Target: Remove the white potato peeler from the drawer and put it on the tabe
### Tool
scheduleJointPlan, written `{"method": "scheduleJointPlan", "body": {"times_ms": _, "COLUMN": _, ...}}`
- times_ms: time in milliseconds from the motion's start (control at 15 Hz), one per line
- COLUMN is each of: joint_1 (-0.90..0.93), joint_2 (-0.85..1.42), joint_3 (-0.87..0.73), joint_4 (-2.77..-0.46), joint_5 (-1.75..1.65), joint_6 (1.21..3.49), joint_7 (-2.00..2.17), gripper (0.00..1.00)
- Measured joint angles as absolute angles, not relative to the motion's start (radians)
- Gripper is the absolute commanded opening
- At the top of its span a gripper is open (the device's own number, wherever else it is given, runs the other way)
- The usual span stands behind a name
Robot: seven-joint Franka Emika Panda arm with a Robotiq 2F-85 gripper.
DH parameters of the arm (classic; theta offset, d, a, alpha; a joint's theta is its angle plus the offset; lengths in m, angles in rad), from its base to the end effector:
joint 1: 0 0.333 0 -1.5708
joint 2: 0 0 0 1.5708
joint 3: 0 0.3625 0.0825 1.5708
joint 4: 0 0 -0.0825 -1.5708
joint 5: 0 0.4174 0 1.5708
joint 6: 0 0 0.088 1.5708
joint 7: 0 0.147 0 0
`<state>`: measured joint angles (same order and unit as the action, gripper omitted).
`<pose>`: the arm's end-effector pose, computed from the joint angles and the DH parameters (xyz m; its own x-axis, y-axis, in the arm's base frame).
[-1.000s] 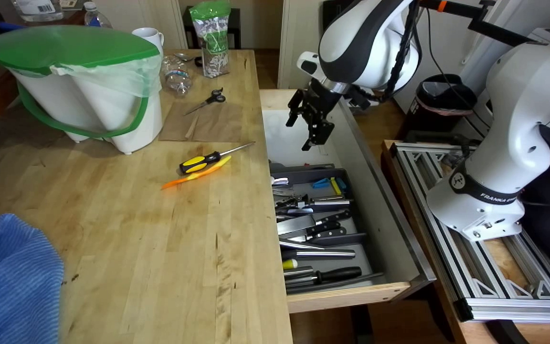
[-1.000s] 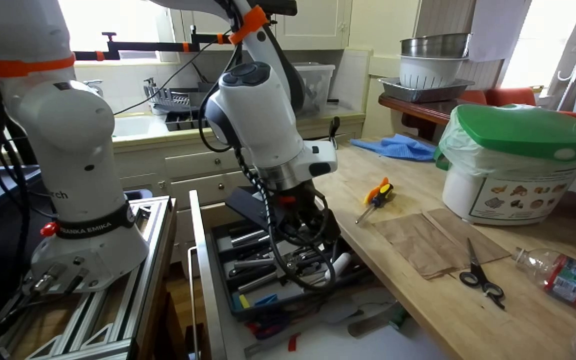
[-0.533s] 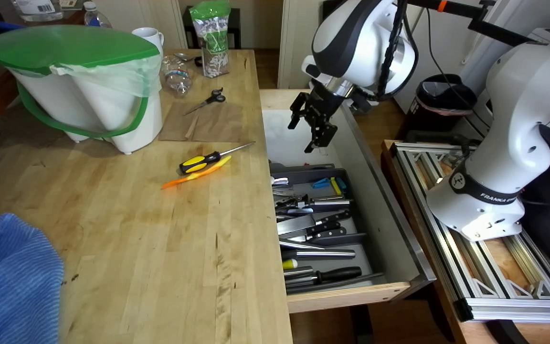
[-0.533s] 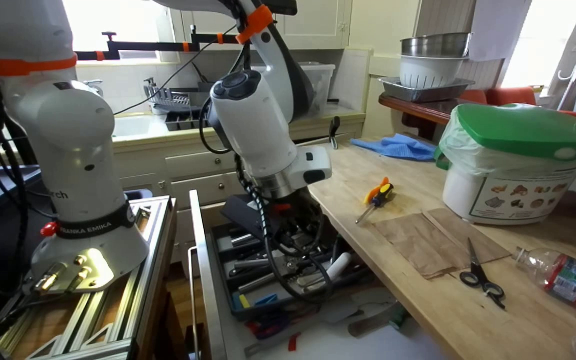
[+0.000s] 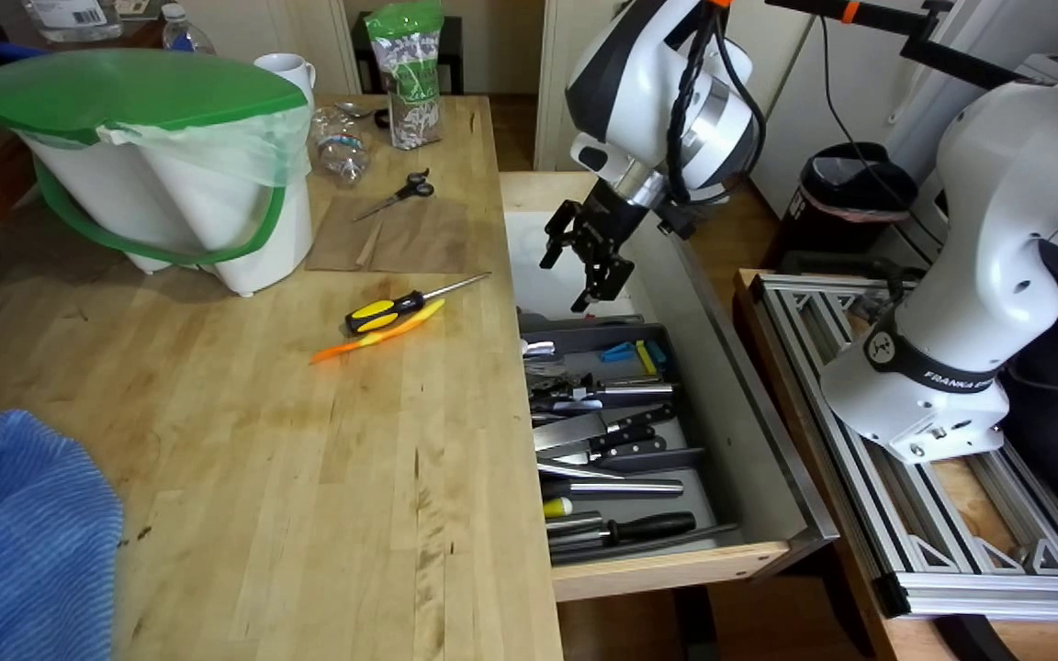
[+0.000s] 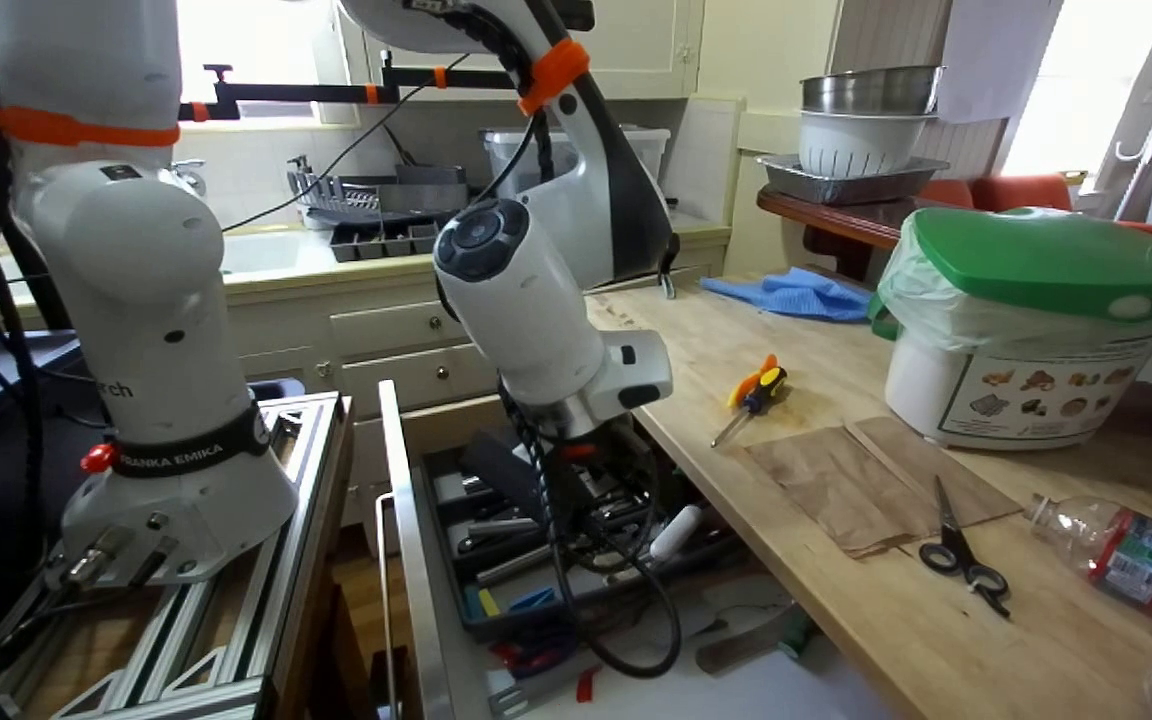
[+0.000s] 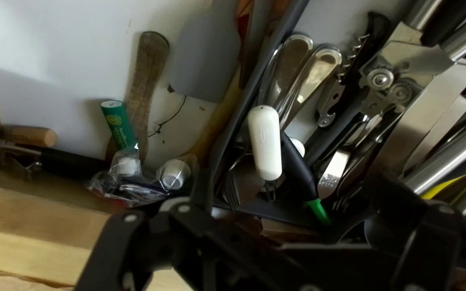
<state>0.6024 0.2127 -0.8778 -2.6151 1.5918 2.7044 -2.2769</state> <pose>0.4040 -0.1549 0.1732 0.7602 0.4709 0.4475 0.5010 -0.8635 0.0576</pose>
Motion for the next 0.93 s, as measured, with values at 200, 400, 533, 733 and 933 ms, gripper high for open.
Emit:
{"method": "scheduleJointPlan", "body": {"times_ms": 200, "joint_1": 0.527, "joint_2": 0.336, "joint_3": -0.801, "joint_4": -2.561, "joint_5": 1.689, "joint_6": 2.622, "joint_7": -2.354, "gripper": 1.00}}
{"method": "scheduleJointPlan", "body": {"times_ms": 400, "joint_1": 0.312, "joint_2": 0.417, "joint_3": -0.575, "joint_4": -2.494, "joint_5": 1.716, "joint_6": 2.623, "joint_7": -2.399, "gripper": 1.00}}
{"method": "scheduleJointPlan", "body": {"times_ms": 533, "joint_1": 0.224, "joint_2": 0.427, "joint_3": -0.489, "joint_4": -2.479, "joint_5": 1.710, "joint_6": 2.638, "joint_7": -2.401, "gripper": 1.00}}
{"method": "scheduleJointPlan", "body": {"times_ms": 733, "joint_1": 0.202, "joint_2": 0.407, "joint_3": -0.470, "joint_4": -2.479, "joint_5": 1.708, "joint_6": 2.645, "joint_7": -2.401, "gripper": 1.00}}
{"method": "scheduleJointPlan", "body": {"times_ms": 933, "joint_1": 0.202, "joint_2": 0.401, "joint_3": -0.470, "joint_4": -2.480, "joint_5": 1.708, "joint_6": 2.646, "joint_7": -2.400, "gripper": 1.00}}
